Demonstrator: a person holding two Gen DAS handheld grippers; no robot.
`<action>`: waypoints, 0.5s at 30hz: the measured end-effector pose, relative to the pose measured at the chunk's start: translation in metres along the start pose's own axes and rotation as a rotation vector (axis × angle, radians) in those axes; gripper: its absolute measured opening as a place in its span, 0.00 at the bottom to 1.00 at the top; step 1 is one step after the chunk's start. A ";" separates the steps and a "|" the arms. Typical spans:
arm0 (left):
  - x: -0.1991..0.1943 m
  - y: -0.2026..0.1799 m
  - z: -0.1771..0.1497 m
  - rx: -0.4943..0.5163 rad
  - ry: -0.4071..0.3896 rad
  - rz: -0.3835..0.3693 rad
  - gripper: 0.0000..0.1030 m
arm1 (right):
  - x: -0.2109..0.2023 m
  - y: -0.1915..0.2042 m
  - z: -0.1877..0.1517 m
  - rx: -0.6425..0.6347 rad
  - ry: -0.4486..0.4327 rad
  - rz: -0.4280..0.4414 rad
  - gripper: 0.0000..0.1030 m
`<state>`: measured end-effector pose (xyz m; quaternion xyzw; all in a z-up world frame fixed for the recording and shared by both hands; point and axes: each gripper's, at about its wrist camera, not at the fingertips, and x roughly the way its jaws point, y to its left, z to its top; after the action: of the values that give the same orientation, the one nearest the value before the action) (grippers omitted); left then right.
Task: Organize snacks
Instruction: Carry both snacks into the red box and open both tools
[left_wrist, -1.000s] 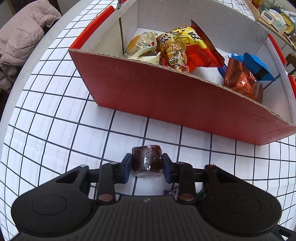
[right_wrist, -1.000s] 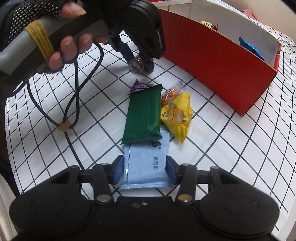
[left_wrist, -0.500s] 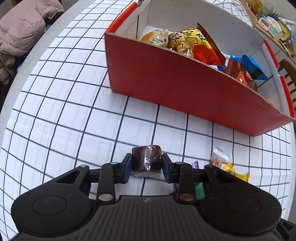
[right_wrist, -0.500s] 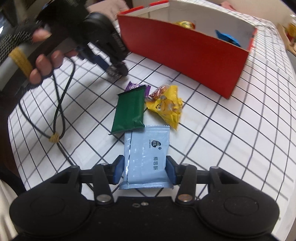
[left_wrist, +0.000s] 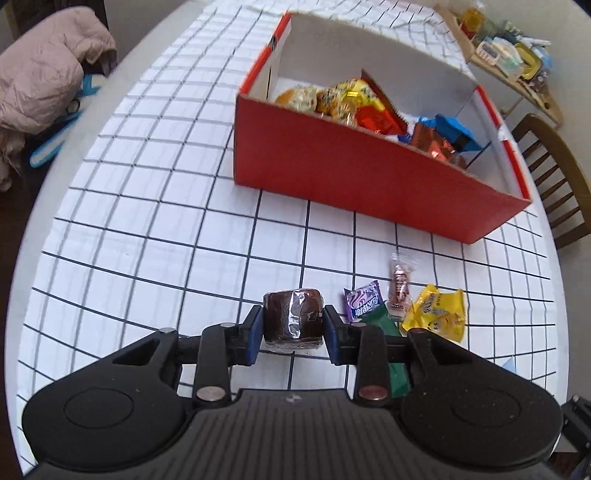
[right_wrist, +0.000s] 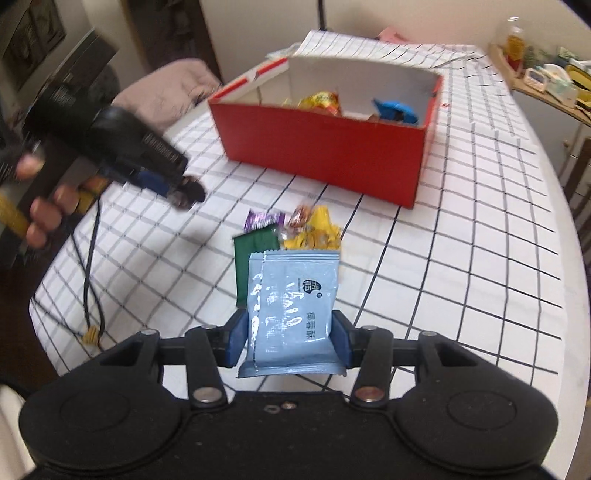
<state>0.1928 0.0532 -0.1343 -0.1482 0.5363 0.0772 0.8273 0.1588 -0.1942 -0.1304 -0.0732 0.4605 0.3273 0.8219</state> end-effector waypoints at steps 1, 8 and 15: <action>-0.006 0.000 -0.002 0.007 -0.013 -0.004 0.32 | -0.003 0.000 0.002 0.017 -0.013 -0.004 0.46; -0.045 -0.002 -0.002 0.046 -0.090 -0.039 0.32 | -0.032 0.004 0.022 0.086 -0.121 -0.027 0.46; -0.071 -0.012 0.008 0.089 -0.149 -0.064 0.32 | -0.048 0.006 0.054 0.121 -0.204 -0.067 0.46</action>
<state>0.1743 0.0464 -0.0644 -0.1224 0.4711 0.0377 0.8728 0.1762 -0.1897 -0.0602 -0.0050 0.3906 0.2770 0.8779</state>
